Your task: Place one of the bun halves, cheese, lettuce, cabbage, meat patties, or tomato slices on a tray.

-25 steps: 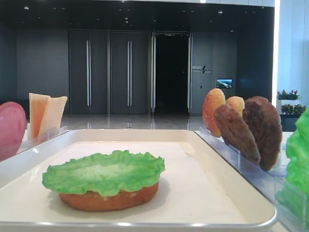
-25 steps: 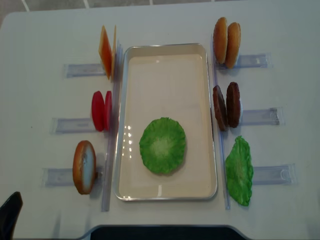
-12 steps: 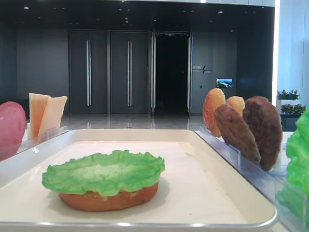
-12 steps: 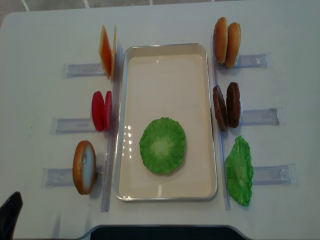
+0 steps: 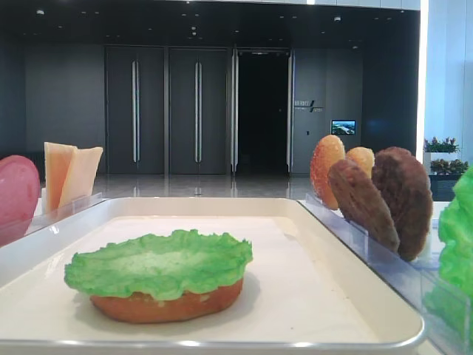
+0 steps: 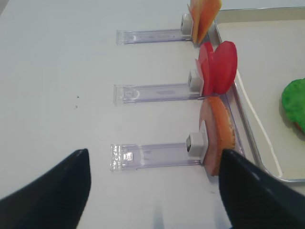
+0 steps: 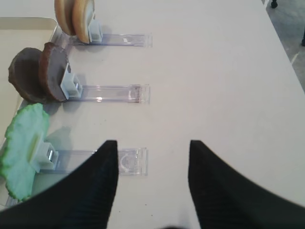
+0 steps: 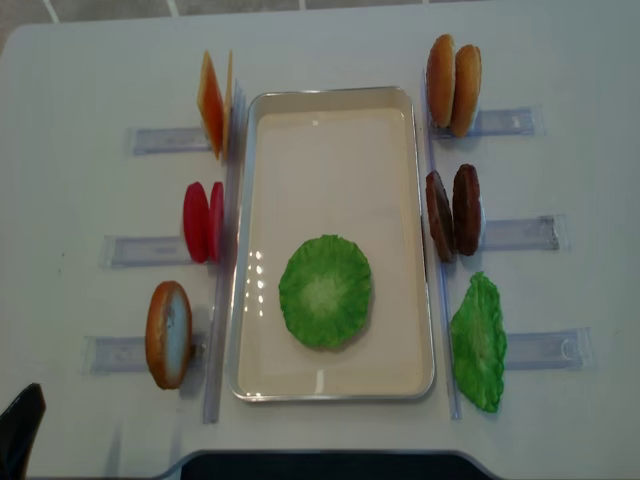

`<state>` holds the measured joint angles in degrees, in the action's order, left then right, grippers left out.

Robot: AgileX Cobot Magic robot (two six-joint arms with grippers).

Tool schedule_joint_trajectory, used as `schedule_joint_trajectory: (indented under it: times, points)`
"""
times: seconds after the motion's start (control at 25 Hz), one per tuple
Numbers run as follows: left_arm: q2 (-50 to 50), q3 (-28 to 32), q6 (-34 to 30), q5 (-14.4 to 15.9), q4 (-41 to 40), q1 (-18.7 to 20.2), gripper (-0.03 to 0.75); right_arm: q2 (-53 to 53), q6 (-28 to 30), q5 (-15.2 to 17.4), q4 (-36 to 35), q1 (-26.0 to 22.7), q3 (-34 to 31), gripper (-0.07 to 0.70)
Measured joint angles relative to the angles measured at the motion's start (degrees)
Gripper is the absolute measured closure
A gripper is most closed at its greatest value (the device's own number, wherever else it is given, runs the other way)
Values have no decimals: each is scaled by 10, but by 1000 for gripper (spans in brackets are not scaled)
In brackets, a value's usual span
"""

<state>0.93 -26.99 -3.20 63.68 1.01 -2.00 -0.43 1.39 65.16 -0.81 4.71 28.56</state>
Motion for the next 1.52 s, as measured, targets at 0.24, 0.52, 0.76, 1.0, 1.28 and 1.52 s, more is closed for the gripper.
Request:
schedule_joint_trajectory:
  times: [0.24, 0.52, 0.76, 1.0, 1.28, 1.52]
  points:
    - [0, 0, 0, 0, 0, 0, 73, 0, 0, 0, -1, 0, 0, 276]
    - [0, 0, 0, 0, 0, 0, 73, 0, 0, 0, -1, 0, 0, 276]
    - [0, 0, 0, 0, 0, 0, 73, 0, 0, 0, -1, 0, 0, 276]
    - [0, 0, 0, 0, 0, 0, 73, 0, 0, 0, 2, 0, 0, 276]
    - [0, 0, 0, 0, 0, 0, 73, 0, 0, 0, 2, 0, 0, 276]
    - [0, 0, 0, 0, 0, 0, 73, 0, 0, 0, 2, 0, 0, 276]
